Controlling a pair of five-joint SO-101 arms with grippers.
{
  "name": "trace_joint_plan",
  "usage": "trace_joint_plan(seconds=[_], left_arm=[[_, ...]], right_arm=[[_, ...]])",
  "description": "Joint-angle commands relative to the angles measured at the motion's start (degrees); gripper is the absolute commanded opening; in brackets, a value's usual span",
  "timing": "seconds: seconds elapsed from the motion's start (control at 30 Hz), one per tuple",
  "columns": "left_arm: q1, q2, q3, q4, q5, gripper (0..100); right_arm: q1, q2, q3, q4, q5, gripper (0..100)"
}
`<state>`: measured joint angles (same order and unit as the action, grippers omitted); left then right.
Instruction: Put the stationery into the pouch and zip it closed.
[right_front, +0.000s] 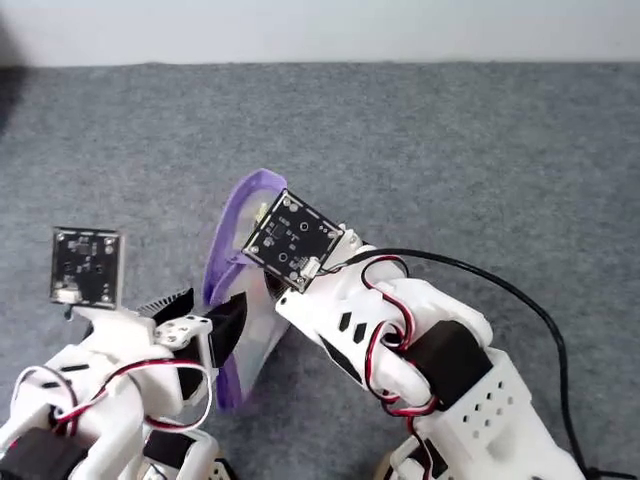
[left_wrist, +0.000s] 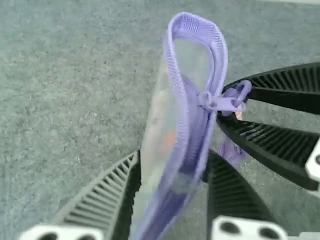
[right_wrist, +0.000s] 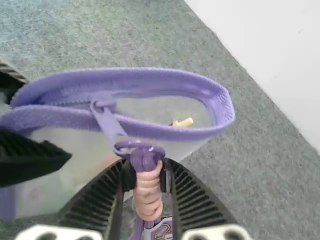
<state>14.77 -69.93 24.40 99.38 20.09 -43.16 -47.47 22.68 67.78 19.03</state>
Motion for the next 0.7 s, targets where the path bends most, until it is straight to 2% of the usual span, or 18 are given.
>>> trace_joint_plan(seconds=[0.0, 0.43, 0.67], left_arm=[[-0.09, -0.09, -0.13, -0.26, -0.62, 16], [0.26, 0.09, -0.13, -6.86, -0.70, 14], [0.35, 0.44, -0.04, -8.00, -0.70, 14]], right_arm=[[-0.31, -1.01, -2.81, -0.31, 0.62, 0.8], [-0.40, -1.10, -2.90, 2.33, 2.81, 0.8], [-4.26, -1.10, -2.81, 2.42, 2.64, 0.8]])
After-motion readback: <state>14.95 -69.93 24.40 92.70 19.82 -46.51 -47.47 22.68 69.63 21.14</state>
